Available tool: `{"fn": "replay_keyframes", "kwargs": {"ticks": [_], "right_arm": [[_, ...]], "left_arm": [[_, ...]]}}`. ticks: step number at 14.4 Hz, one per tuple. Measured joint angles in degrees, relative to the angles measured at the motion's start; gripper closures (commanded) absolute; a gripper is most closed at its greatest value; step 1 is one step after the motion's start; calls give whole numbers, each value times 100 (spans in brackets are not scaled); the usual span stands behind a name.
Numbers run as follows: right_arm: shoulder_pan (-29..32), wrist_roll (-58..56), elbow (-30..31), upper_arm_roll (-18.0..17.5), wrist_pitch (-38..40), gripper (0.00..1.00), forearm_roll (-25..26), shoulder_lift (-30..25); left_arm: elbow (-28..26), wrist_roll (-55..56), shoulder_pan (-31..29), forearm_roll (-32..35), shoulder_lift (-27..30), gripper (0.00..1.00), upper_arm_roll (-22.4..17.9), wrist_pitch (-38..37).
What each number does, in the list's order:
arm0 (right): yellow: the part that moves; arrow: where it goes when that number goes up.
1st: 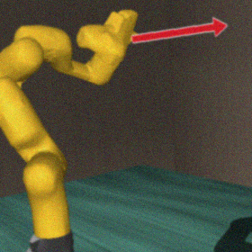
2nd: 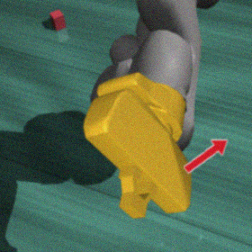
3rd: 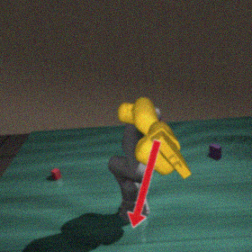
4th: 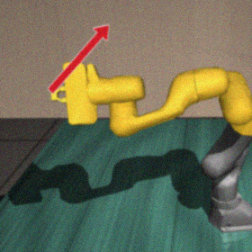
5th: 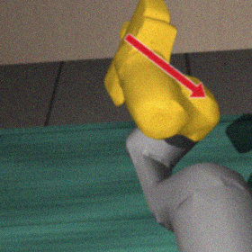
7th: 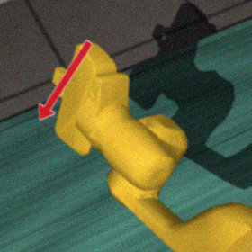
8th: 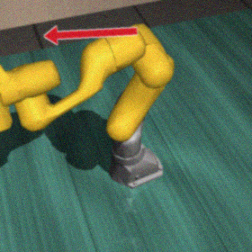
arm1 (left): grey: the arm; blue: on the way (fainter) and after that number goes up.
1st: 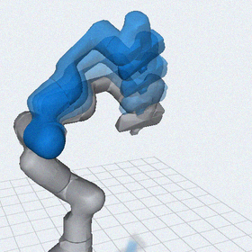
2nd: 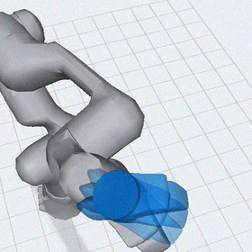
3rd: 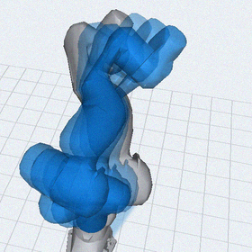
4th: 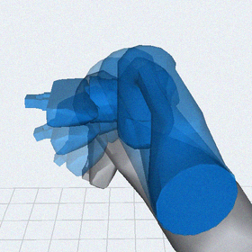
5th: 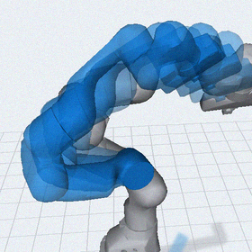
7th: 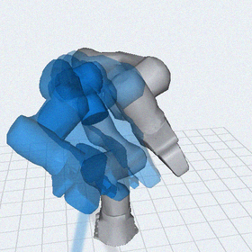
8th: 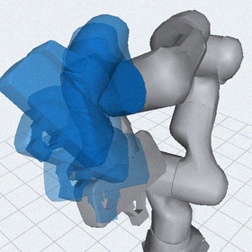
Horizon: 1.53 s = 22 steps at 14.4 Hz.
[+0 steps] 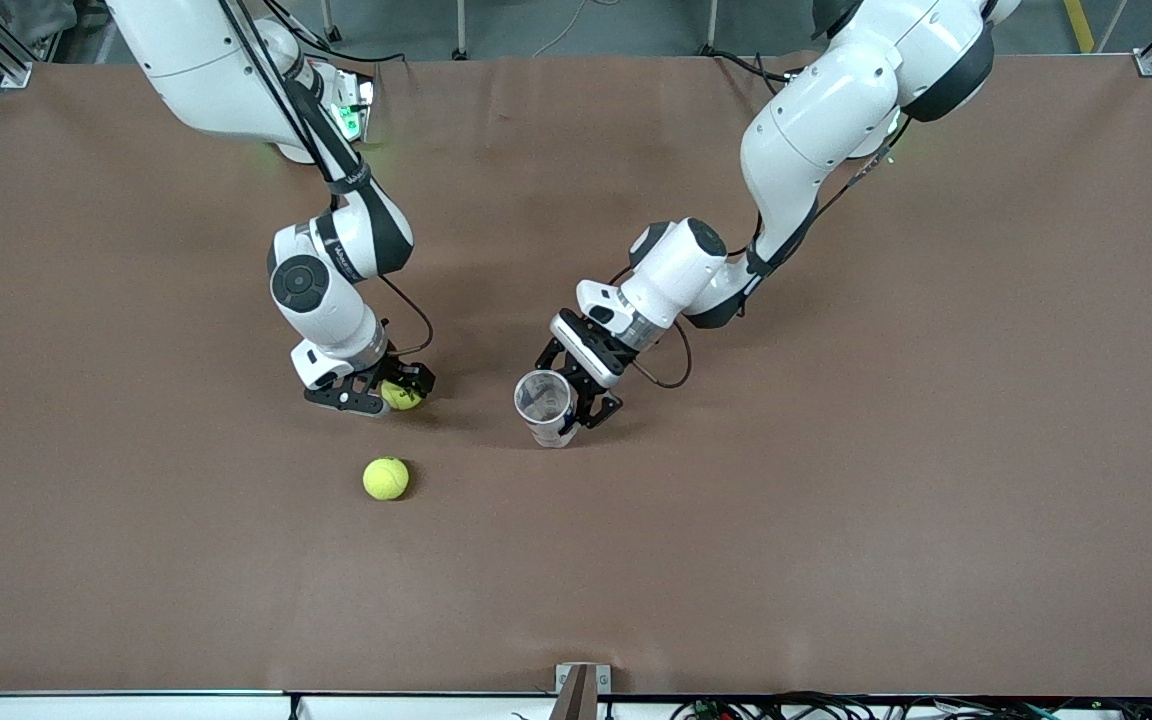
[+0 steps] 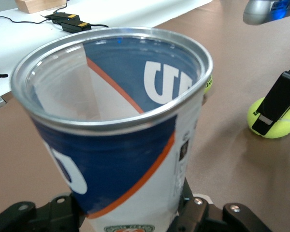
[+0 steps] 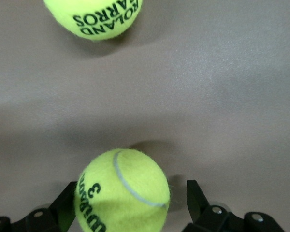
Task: Insert tennis ball vertically with right arm
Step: 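Grasp the tennis ball with the right gripper and lift it over the can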
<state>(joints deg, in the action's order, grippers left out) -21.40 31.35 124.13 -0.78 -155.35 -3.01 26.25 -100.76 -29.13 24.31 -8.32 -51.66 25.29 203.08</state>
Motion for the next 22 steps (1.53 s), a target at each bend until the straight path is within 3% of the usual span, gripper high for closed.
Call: {"fn": "replay_keyframes", "kwargs": {"ticks": [2, 3, 6, 10, 13, 19, 22], "right_arm": [[-3, 0, -6, 0, 3, 96, 0, 7], [-3, 2, -27, 2, 17, 99, 0, 6], [-2, 105, -285, 30, 488, 100, -6, -15], [-12, 881, -1420, 17, 2292, 100, -60, -228], [-139, 1598, -2329, -50, 3371, 100, -705, -348], [-786, 3604, -3534, -89, 3914, 100, -999, -291], [-885, 4315, -4105, -89, 4173, 100, -1194, 15]], "left_arm": [[0, 0, 0, 0, 0, 28, 0, 0], [0, 0, 0, 0, 0, 28, 0, 0], [-2, 0, 0, 0, 0, 28, 0, 3], [-6, 0, -2, 0, 0, 28, 0, 10], [-9, 0, -3, 0, 0, 28, 0, 15], [-11, 0, -4, 0, 0, 28, 1, 19], [-11, 0, -4, 0, 0, 28, 1, 19]]}}
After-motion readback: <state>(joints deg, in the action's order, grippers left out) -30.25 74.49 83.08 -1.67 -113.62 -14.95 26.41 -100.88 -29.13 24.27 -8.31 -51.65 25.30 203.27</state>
